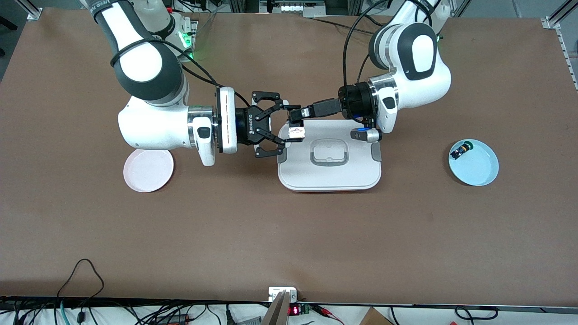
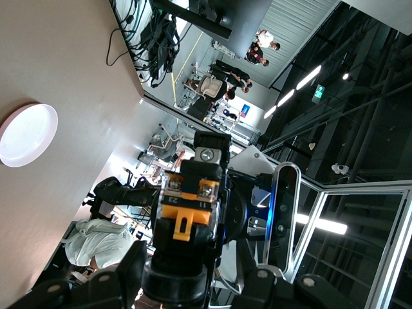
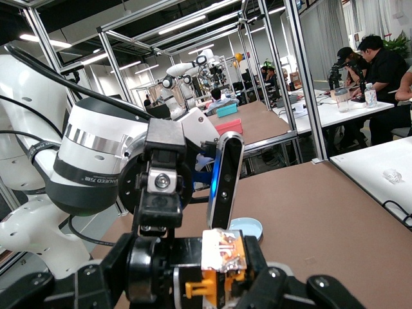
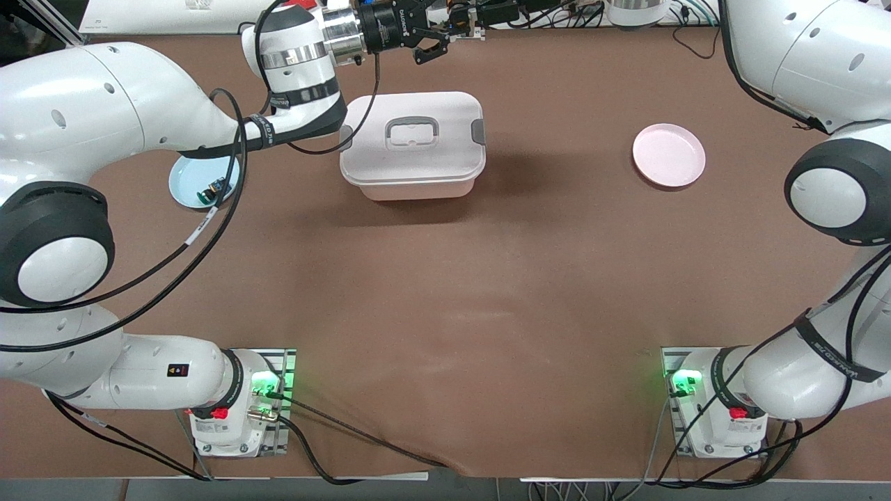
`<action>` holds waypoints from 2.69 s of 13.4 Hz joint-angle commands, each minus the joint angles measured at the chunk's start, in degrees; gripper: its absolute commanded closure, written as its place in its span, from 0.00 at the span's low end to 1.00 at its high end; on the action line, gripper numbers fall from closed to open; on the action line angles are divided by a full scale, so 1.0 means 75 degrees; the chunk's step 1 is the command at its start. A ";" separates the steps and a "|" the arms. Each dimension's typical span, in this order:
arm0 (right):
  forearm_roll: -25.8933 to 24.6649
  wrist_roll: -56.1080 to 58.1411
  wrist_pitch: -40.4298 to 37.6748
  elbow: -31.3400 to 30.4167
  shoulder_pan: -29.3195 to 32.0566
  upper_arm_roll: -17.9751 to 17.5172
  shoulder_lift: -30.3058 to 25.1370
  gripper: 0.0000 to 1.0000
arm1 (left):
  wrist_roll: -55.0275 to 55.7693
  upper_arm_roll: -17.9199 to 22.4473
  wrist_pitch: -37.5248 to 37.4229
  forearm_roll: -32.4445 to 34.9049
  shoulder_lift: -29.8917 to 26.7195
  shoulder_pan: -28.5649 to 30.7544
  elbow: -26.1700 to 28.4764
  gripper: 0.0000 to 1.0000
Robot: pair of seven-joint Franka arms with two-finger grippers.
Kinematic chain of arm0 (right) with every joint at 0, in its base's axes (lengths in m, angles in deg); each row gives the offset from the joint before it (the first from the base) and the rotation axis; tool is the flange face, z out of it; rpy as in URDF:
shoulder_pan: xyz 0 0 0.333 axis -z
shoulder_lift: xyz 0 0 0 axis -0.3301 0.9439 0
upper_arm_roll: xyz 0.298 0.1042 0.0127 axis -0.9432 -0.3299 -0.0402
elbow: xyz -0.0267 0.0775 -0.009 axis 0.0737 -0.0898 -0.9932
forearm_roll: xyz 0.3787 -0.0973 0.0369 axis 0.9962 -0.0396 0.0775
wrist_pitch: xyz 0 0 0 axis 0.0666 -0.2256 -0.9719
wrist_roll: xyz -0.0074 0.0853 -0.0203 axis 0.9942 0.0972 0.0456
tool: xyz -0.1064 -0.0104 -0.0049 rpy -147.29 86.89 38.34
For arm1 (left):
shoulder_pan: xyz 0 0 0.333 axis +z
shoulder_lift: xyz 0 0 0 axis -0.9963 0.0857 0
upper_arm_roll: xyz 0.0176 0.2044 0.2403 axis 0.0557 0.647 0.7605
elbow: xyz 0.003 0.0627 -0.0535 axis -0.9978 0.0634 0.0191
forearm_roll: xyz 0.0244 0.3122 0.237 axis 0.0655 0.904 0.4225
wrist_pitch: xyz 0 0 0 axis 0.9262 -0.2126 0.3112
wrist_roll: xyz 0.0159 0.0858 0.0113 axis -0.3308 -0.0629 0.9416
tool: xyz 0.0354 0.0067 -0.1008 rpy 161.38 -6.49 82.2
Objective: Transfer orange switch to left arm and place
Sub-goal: 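Close the left gripper on the switch held by the right gripper, then open the right gripper while the left gripper pulls the switch away, then carry the switch to the blue plate while the right gripper withdraws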
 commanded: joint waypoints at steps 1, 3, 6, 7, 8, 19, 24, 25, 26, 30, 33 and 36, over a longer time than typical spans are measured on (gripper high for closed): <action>0.0247 0.0149 0.0115 -0.0090 -0.0059 -0.0006 -0.0075 0.76 | -0.0256 -0.0013 0.0056 -0.0289 -0.0057 0.0031 0.0115 0.35; 0.0247 0.0137 0.0127 -0.0090 -0.0071 -0.0006 -0.0086 0.76 | -0.0442 -0.0013 0.0056 -0.0277 0.0002 0.0031 0.0115 0.35; 0.0247 0.0125 0.0127 -0.0172 -0.0071 -0.0006 -0.0110 0.76 | -0.0631 -0.0013 0.0068 -0.0277 0.0014 0.0031 0.0127 0.44; 0.0247 0.0125 0.0127 -0.0184 -0.0071 -0.0006 -0.0110 0.76 | -0.0643 -0.0013 0.0068 -0.0277 0.0014 0.0031 0.0127 0.60; 0.0247 0.0125 0.0127 -0.0184 -0.0071 -0.0006 -0.0110 0.76 | -0.0655 -0.0001 0.0068 -0.0231 0.0002 0.0031 0.0127 0.76; 0.0259 0.0032 0.0139 -0.0278 -0.0059 0.0005 -0.0238 0.00 | -0.0527 0.0571 -0.0224 0.1264 -0.0068 0.0488 0.0279 1.00; 0.0235 -0.0027 0.0022 -0.0499 0.0174 0.0041 -0.0436 0.00 | -0.0350 0.1368 -0.1031 0.3371 -0.0197 0.0734 0.0805 1.00; 0.0224 -0.0004 -0.0002 -0.0721 0.0350 0.0052 -0.0565 0.00 | -0.0338 0.1648 -0.1220 0.4226 -0.0197 0.0769 0.0969 1.00; 0.0223 -0.0004 -0.0141 -0.0943 0.0549 0.0052 -0.0694 0.00 | -0.0338 0.1895 -0.1338 0.5394 -0.0197 0.0781 0.1122 1.00; 0.0142 -0.0294 -0.1031 -0.1425 0.0832 0.0811 -0.0801 0.00 | 0.0001 0.3042 -0.2121 0.9852 -0.0127 0.0922 0.1217 1.00; -0.0406 -0.1382 -0.1197 -0.1601 0.0855 0.1212 -0.0953 0.00 | 0.0107 0.3806 -0.2417 1.2309 0.0188 0.0934 0.1194 1.00; -0.1286 -0.3548 -0.1244 -0.1648 0.0867 0.1586 -0.1070 0.00 | 0.0095 0.4368 -0.2079 1.4726 0.0599 0.0992 0.1135 1.00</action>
